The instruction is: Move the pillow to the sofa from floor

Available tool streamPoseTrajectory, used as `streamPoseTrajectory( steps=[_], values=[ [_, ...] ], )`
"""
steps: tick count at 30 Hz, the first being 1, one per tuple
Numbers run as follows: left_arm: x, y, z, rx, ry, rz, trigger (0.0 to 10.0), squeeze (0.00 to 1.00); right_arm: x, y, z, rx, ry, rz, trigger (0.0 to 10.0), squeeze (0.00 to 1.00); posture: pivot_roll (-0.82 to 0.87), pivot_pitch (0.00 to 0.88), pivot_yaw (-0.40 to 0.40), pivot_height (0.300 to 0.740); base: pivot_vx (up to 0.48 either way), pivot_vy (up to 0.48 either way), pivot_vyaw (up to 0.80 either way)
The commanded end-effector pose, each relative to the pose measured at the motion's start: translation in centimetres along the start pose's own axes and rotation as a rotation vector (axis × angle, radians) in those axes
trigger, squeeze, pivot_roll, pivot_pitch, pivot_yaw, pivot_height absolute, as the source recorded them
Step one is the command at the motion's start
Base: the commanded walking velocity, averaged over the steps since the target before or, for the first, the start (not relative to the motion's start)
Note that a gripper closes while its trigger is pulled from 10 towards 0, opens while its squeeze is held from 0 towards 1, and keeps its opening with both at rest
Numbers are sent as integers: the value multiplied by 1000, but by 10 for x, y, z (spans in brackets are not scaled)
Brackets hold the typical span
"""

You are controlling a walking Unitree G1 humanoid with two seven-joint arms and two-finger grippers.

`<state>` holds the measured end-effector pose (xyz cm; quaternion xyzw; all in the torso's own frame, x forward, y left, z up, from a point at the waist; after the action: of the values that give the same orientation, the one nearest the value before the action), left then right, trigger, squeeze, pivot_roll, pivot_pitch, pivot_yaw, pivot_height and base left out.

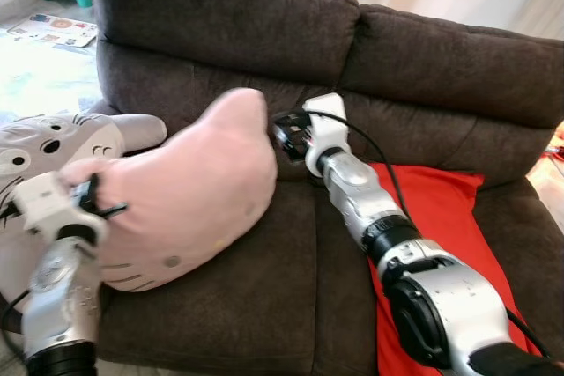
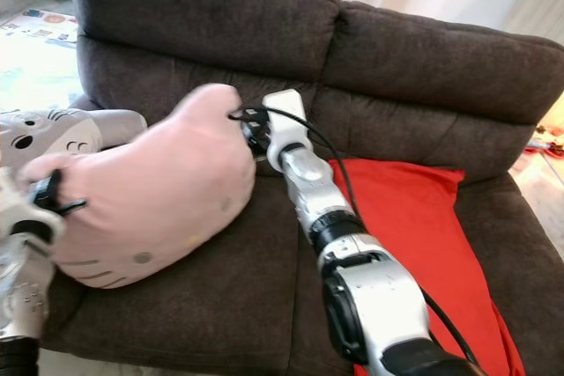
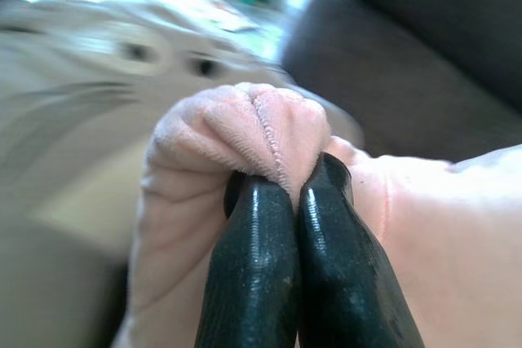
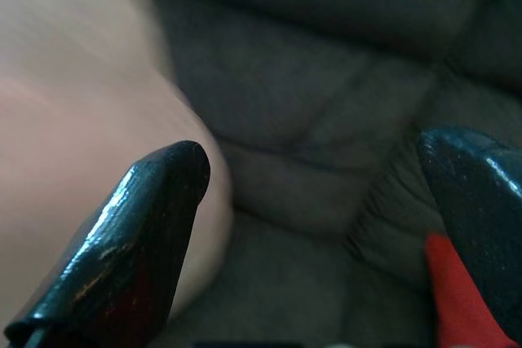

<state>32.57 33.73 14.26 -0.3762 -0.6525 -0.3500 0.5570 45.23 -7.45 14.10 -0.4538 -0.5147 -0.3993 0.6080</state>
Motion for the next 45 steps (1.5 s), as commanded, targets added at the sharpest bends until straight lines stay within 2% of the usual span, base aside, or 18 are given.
streamPoseTrajectory(
  steps=[1, 7, 12, 15, 18, 21, 23, 24, 26, 27, 30, 31, 33, 34, 36, 39, 40, 45],
  values=[
    [26, -3, 23, 69, 53, -105, 10000, 0, 0, -4, -15, -33, 4, -9, 10000, 0, 197, 19, -203, 740, 0, 0, 0],
    [39, -14, 46, 71, 93, -150, 10000, 0, -10, -11, -33, -79, 10, 1, 10000, 0, 212, 21, -200, 740, 0, 0, 0],
    [34, -15, 51, 79, 105, -129, 10000, 0, -13, -13, -35, -89, 15, 4, 10000, 0, 213, 20, -196, 740, 0, 0, 0],
    [23, -11, 37, 35, 93, -97, 10000, 0, -17, -16, -38, -95, 13, 5, 10000, 0, 207, 16, -194, 740, 0, 0, 0],
    [18, -10, 29, 35, 71, -92, 10000, 0, -19, -19, -42, -107, 11, -4, 10000, 0, 203, 14, -192, 740, 0, 0, 0],
    [7, -11, 31, 132, -39, -93, 10000, 0, -17, -28, -50, -124, -4, -74, 10000, 0, 199, 15, -191, 740, 0, 0, 0],
    [-6, -11, 21, 138, -78, -60, 10000, 0, -19, -35, -56, -145, -12, -108, 10000, 0, 194, 16, -193, 740, 0, 0, 0],
    [-16, -10, -2, 64, -74, -33, 10000, 0, -26, -46, -65, -188, -19, -135, 10000, 0, 182, 14, -192, 740, 0, 0, 0],
    [-20, -9, -23, -19, -80, -19, 10000, 0, -37, -57, -77, -234, -16, -134, 10000, 0, 171, 12, -188, 740, 0, 0, 0],
    [-21, -7, -41, -97, -58, -15, 10000, 0, -50, -70, -91, -288, -6, -127, 10000, 0, 170, 12, -184, 740, 0, 0, 0],
    [-19, -6, -61, -200, -11, -14, 10000, 0, -70, -87, -112, -360, -22, -85, 10000, 0, 170, 13, -174, 740, 0, 0, 0],
    [-19, -6, -61, -200, -11, -14, 10000, 0, -70, -87, -112, -360, -22, -85, 10000, 0, 170, 13, -174, 740, 0, 0, 0],
    [-14, -4, -69, -254, 78, -32, 10000, 0, -99, -107, -135, -458, -9, 2, 10000, 0, 168, 11, -163, 740, 0, 0, 0],
    [-14, -4, -69, -254, 78, -32, 10000, 0, -99, -107, -135, -458, -9, 2, 10000, 0, 168, 11, -163, 740, 0, 0, 0],
    [-11, 0, -67, -248, 98, -44, 10000, 0, -116, -119, -141, -497, 18, 39, 10000, 0, 169, 8, -157, 740, 0, 0, 0],
    [-5, 5, -62, -228, 112, -70, 10000, 0, -145, -135, -138, -526, 51, 94, 10000, 0, 171, 7, -143, 740, 0, 0, 0],
    [-5, 5, -62, -228, 112, -70, 10000, 0, -145, -135, -138, -526, 51, 94, 10000, 0, 171, 7, -143, 740, 0, 0, 0],
    [-2, 17, -53, -172, 141, -77, 10000, 0, -172, -147, -124, -515, 76, 143, 10000, 0, 175, 0, -130, 740, 0, 0, 0]
  ],
)
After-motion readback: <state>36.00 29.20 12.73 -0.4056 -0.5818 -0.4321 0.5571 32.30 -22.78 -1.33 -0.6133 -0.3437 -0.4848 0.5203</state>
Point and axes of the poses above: a point about 5 cm out from each wrist's last joint towards the gripper, its own y axis pointing out of the wrist towards the gripper, its own x axis along the axis of the wrist's last joint, z = x × y, the point moved 6 cm from there along y, pointing out of the wrist towards the gripper, and after that the axes turned 7 degrees about y, right-handed, at the moved point
